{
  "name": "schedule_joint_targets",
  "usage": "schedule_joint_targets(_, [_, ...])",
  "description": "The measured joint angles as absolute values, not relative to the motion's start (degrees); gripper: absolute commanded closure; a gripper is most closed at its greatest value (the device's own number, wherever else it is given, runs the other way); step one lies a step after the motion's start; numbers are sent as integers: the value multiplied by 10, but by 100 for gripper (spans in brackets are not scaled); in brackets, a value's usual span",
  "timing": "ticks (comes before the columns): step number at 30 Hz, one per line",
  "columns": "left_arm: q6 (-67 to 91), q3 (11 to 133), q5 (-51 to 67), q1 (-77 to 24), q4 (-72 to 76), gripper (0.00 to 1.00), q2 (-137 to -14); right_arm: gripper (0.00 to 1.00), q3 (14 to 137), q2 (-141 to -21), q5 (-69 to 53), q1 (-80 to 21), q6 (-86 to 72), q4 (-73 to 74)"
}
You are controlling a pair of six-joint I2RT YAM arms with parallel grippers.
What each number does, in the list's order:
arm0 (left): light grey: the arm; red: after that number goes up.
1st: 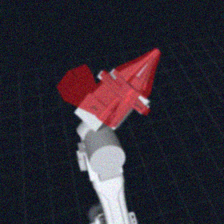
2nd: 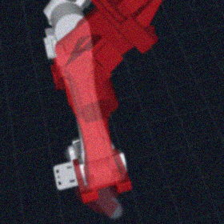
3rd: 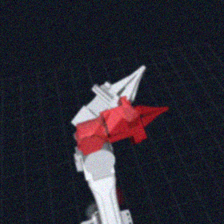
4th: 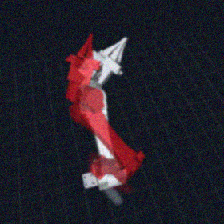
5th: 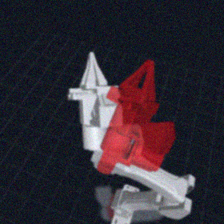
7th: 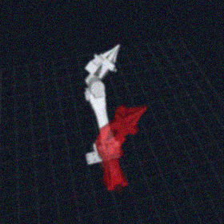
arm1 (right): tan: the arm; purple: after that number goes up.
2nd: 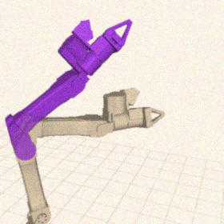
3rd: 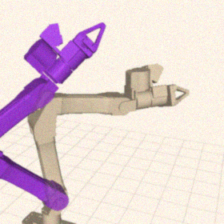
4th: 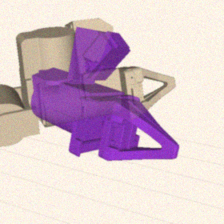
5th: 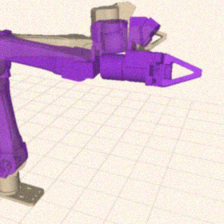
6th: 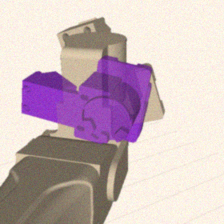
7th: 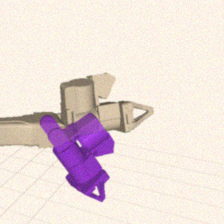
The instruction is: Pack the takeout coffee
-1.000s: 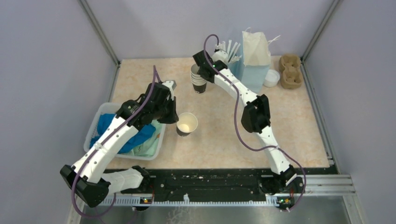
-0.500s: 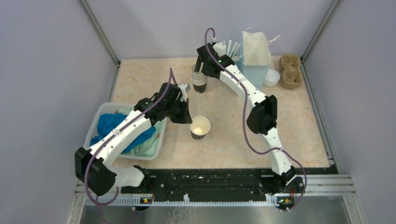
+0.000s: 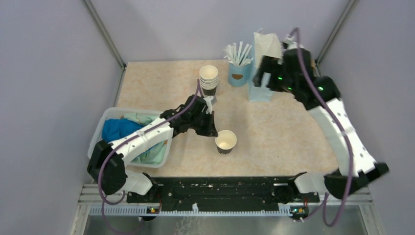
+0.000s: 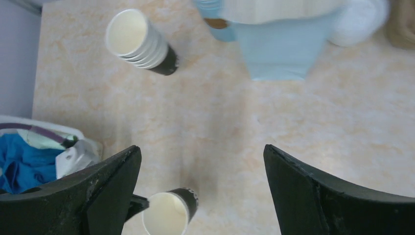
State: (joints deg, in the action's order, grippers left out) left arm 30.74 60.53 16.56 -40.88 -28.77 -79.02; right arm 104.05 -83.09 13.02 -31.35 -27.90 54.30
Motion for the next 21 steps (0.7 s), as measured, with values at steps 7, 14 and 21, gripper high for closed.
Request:
schedule_joint_targets(7, [316, 579, 140, -444, -221, 100, -814, 10, 832, -640, 17, -43, -251, 520])
schedule_joint_targets(14, [305, 566, 134, -446, -192, 96, -826, 18, 754, -748, -86, 76, -267, 430])
schedule_joint_targets(21, [280, 566, 136, -447, -189, 54, -838, 31, 764, -891, -76, 94, -311, 347])
